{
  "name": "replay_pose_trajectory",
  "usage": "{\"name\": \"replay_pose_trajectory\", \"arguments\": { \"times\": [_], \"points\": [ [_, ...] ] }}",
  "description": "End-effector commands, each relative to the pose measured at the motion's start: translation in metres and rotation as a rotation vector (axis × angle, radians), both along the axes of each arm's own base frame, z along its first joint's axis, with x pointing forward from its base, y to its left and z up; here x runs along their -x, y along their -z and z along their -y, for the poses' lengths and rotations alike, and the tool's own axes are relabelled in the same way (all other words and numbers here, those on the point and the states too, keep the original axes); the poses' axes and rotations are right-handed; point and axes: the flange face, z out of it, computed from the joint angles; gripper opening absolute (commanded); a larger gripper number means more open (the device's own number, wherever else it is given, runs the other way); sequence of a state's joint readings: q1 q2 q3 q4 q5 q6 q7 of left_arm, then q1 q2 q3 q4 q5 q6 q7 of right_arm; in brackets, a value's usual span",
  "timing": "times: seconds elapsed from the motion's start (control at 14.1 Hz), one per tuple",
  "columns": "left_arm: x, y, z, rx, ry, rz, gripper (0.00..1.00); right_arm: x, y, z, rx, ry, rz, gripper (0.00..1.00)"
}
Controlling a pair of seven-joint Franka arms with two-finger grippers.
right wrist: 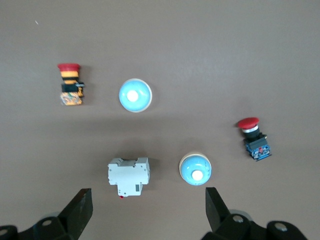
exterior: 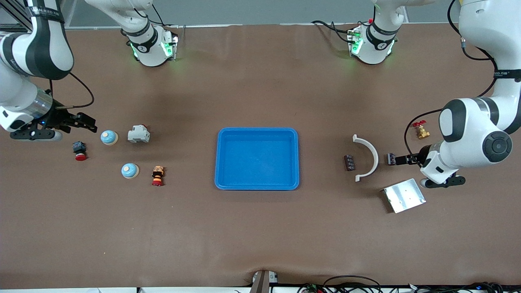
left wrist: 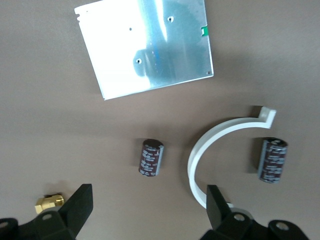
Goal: Place electrolytic capacitor and blue bell in tray
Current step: 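Grasp the black capacitor with the left gripper while the right gripper grasps the blue button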
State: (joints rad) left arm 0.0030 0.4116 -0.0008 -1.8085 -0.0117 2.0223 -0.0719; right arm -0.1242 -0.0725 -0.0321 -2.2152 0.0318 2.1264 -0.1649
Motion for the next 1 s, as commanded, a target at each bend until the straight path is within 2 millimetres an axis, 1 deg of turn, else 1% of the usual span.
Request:
{"name": "replay_pose_trajectory", "arguments": {
  "times": [0.0,0.14,0.21,0.36,0.43,0.64,0.92],
  "points": [
    [0.001,0.015,0.008,-0.069,0.095,0.017,1.00,0.020,0.014,0.007,0.031,-0.017,0.025,1.00],
    [0.003,0.033,0.017,-0.064,0.098,0.066,1.00,0.026,0.032,0.016,0.046,-0.065,0.067,1.00],
    [0.006,0.040,0.017,-0.062,0.093,0.078,1.00,0.031,0.042,0.024,0.053,-0.088,0.083,1.00],
    [0.011,0.047,0.020,-0.057,0.081,0.074,1.00,0.041,0.066,0.038,0.057,-0.076,0.091,1.00],
    [0.015,0.052,0.021,-0.055,0.082,0.062,1.00,0.043,0.077,0.040,0.058,-0.070,0.096,1.00],
    [0.026,0.070,0.021,-0.052,0.085,0.067,1.00,0.042,0.116,0.050,0.059,-0.052,0.092,1.00],
    [0.036,0.089,0.018,-0.046,0.083,0.088,1.00,0.041,0.153,0.059,0.061,-0.041,0.091,1.00]
  ]
}}
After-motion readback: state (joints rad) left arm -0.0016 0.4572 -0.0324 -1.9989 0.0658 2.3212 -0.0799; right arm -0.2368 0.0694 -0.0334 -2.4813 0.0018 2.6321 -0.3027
